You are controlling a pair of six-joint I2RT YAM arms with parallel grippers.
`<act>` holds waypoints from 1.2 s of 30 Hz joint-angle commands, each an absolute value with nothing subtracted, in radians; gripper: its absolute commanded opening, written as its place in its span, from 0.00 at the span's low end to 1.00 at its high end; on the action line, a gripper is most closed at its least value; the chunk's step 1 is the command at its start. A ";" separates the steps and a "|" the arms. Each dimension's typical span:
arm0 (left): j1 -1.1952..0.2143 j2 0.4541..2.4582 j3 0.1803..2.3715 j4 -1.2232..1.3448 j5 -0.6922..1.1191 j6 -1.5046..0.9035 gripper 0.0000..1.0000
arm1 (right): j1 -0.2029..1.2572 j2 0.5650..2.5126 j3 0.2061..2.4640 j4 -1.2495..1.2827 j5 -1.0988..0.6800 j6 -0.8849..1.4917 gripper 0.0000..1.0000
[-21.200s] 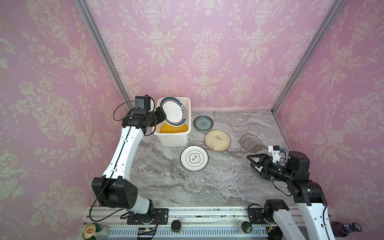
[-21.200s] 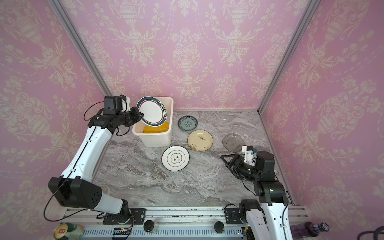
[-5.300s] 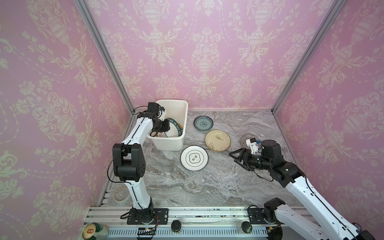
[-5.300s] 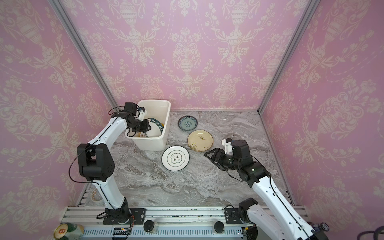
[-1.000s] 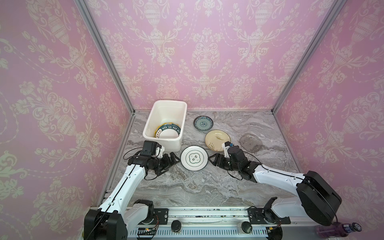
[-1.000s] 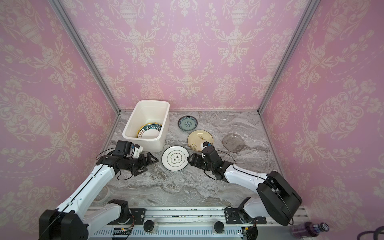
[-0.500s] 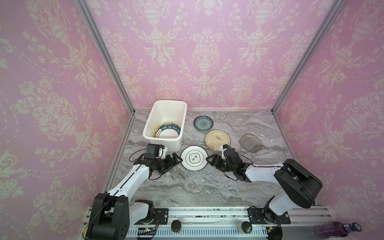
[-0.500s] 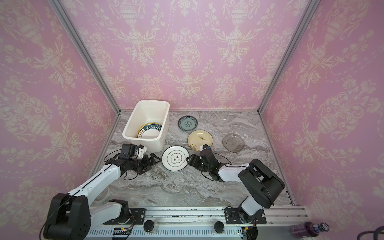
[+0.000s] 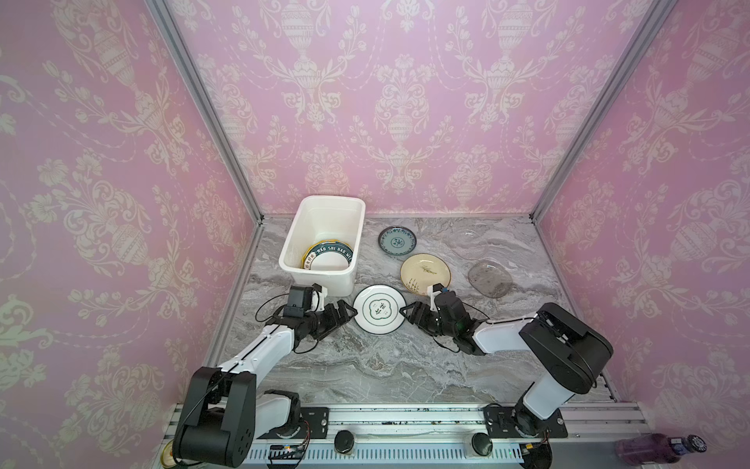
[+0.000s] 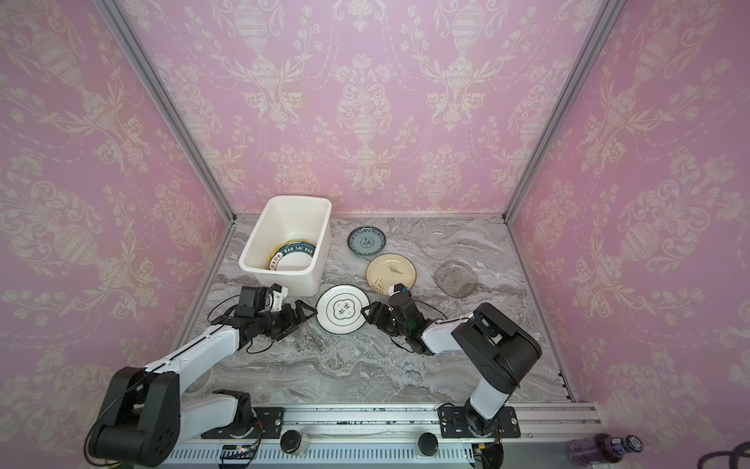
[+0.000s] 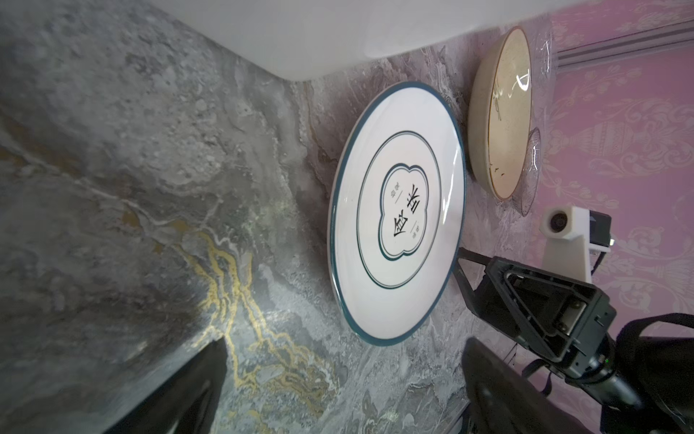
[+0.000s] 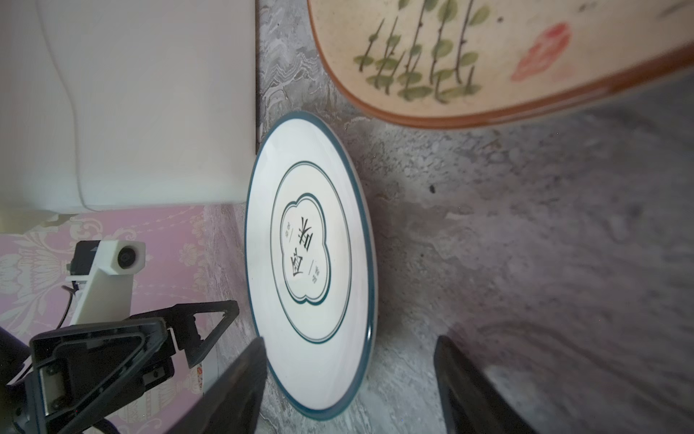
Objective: Place the plates into the plastic bin on the countertop
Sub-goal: Pick up the plate from the center of the table.
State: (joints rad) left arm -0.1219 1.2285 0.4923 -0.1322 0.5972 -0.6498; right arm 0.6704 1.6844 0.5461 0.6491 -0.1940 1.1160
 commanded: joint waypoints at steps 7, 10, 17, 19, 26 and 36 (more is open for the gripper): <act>-0.132 1.304 0.476 -0.022 0.645 -0.675 0.99 | 0.678 1.792 0.582 0.712 -0.254 1.160 0.70; -0.135 1.338 0.475 0.023 0.680 -0.683 0.99 | 0.679 1.827 0.595 0.751 -0.286 1.168 0.67; -0.158 1.430 0.494 0.093 0.754 -0.692 0.96 | 0.683 1.864 0.592 0.838 -0.304 1.187 0.59; -0.163 1.447 0.495 0.106 0.761 -0.696 0.95 | 0.683 1.868 0.591 0.852 -0.304 1.190 0.55; -0.175 1.476 0.519 0.087 0.762 -0.691 0.83 | 0.686 1.870 0.595 0.866 -0.320 1.191 0.40; -0.186 1.496 0.529 0.073 0.756 -0.693 0.76 | 0.699 1.829 0.594 0.868 -0.320 1.162 0.32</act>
State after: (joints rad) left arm -0.1753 1.4818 0.5129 0.1104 0.7525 -0.6964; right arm 0.6903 1.8584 0.5964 0.8547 -0.3115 1.1793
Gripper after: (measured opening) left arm 0.759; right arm 0.321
